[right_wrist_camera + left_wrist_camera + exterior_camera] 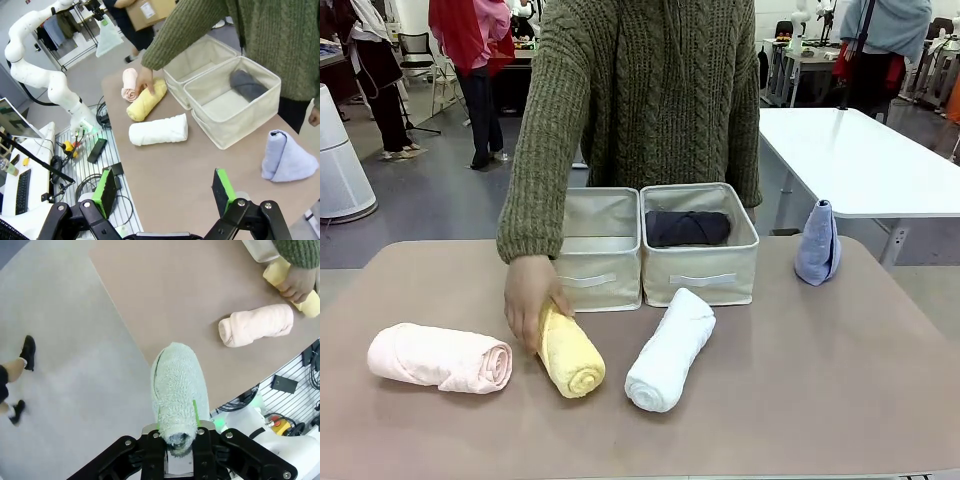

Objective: Sort the towels based on their folding style.
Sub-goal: Pick up one triangle-folded towel and place it in the left Fabric basket.

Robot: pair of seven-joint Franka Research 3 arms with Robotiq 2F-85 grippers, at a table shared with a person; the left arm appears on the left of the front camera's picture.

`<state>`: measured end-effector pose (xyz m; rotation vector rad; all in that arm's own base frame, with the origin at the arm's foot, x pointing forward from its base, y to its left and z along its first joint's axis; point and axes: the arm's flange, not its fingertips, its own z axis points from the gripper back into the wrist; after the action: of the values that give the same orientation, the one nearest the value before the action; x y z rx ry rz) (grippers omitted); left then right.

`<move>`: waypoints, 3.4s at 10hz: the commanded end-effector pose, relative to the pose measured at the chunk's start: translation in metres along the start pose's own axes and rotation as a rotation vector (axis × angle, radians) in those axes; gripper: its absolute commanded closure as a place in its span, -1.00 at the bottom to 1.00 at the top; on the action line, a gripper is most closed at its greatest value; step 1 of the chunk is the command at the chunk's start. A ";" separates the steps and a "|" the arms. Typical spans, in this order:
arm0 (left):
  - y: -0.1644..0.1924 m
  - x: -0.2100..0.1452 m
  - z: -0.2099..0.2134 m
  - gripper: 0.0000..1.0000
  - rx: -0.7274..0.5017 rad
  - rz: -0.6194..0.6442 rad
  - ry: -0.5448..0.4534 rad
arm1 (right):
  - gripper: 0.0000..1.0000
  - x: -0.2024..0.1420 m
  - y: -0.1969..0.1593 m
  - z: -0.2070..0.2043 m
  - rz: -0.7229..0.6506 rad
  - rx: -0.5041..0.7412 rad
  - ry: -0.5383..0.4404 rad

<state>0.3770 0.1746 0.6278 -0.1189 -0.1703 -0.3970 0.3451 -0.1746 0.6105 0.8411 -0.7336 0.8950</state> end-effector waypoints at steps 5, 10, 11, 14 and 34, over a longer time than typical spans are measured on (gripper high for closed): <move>0.003 -0.008 0.005 1.00 -0.004 -0.018 -0.012 | -1.00 0.001 -0.001 0.000 0.017 0.010 -0.027; 0.003 -0.008 0.005 1.00 -0.004 -0.018 -0.012 | -1.00 0.001 -0.001 0.000 0.017 0.010 -0.027; 0.003 -0.008 0.005 1.00 -0.004 -0.018 -0.012 | -1.00 0.001 -0.001 0.000 0.017 0.010 -0.027; 0.003 -0.008 0.005 1.00 -0.004 -0.018 -0.012 | -1.00 0.001 -0.001 0.000 0.017 0.010 -0.027; -0.228 0.262 -0.001 0.66 0.112 -0.897 -0.064 | -1.00 0.001 -0.001 0.000 0.017 0.010 -0.027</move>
<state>0.5130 -0.1362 0.6918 0.1003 -0.2868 -1.2232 0.3452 -0.1739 0.6110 0.8406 -0.7336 0.8966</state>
